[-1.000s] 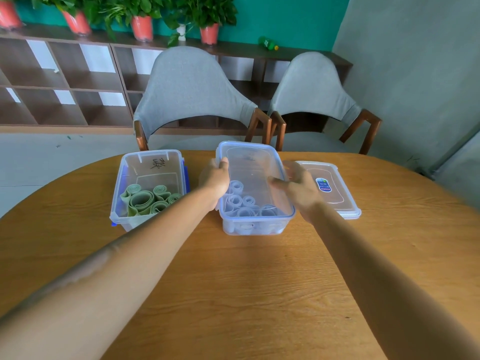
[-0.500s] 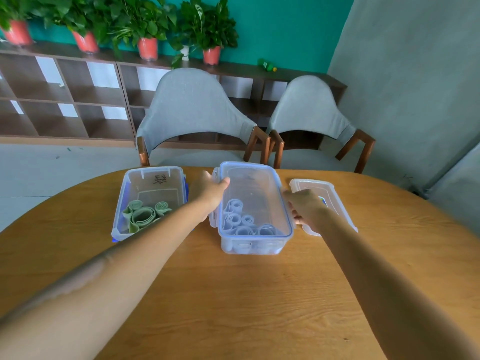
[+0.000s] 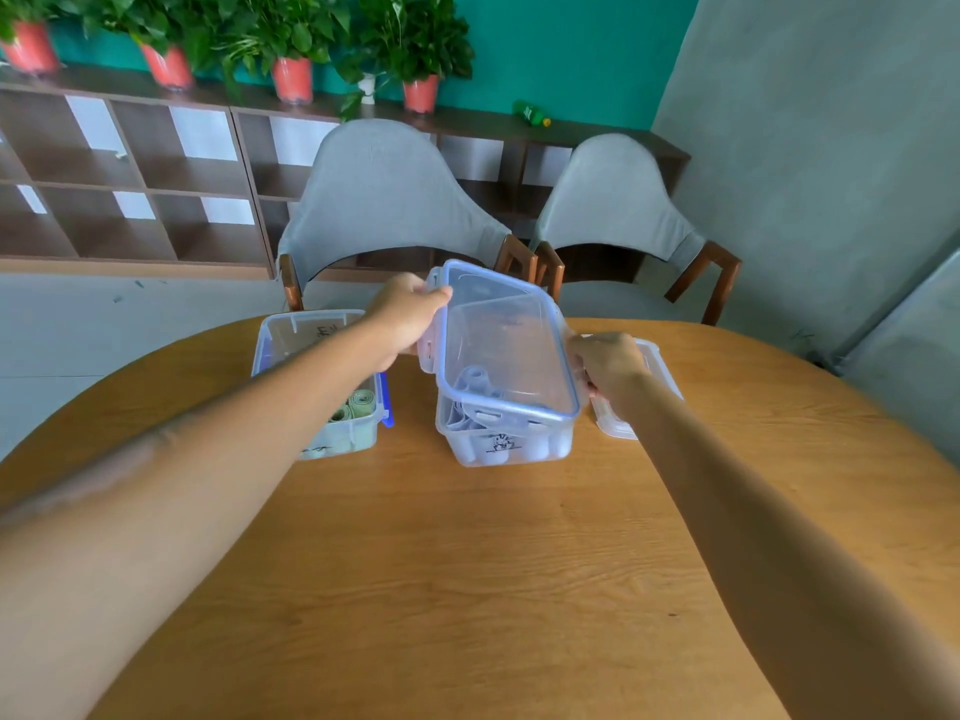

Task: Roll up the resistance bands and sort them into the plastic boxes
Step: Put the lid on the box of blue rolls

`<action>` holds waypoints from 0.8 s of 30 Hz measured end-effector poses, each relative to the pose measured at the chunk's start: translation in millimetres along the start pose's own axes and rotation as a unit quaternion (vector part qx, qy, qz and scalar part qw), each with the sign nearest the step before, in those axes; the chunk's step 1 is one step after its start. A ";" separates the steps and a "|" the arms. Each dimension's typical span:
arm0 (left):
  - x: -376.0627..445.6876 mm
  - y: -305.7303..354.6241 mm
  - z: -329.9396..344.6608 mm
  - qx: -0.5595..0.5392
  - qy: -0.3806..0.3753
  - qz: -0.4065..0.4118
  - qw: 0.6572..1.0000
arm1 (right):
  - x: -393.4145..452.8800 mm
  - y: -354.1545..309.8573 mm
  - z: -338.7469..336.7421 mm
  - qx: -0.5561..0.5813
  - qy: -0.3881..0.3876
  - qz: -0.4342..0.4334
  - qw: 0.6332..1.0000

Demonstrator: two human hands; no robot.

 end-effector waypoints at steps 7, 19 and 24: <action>-14.5 18.0 14.6 -0.137 -0.122 -0.044 0.982 | -10.8 10.6 -0.2 0.011 -0.046 0.029 0.998; -17.4 19.4 48.5 -0.098 -0.151 -0.022 0.983 | 3.9 52.1 -9.0 0.017 -0.046 -0.015 0.999; -4.7 -1.9 34.3 -0.025 -0.090 -0.002 0.996 | -15.8 38.3 -25.0 0.068 0.008 -0.073 0.995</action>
Point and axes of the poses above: each hand's wrist, its own x-axis towards the middle knuckle, its own z-axis out of the palm, y = z × x, the point moved 3 cm from there along x, towards the middle knuckle, and after that the axes turned 8 degrees about -x, right-handed, at the moved point
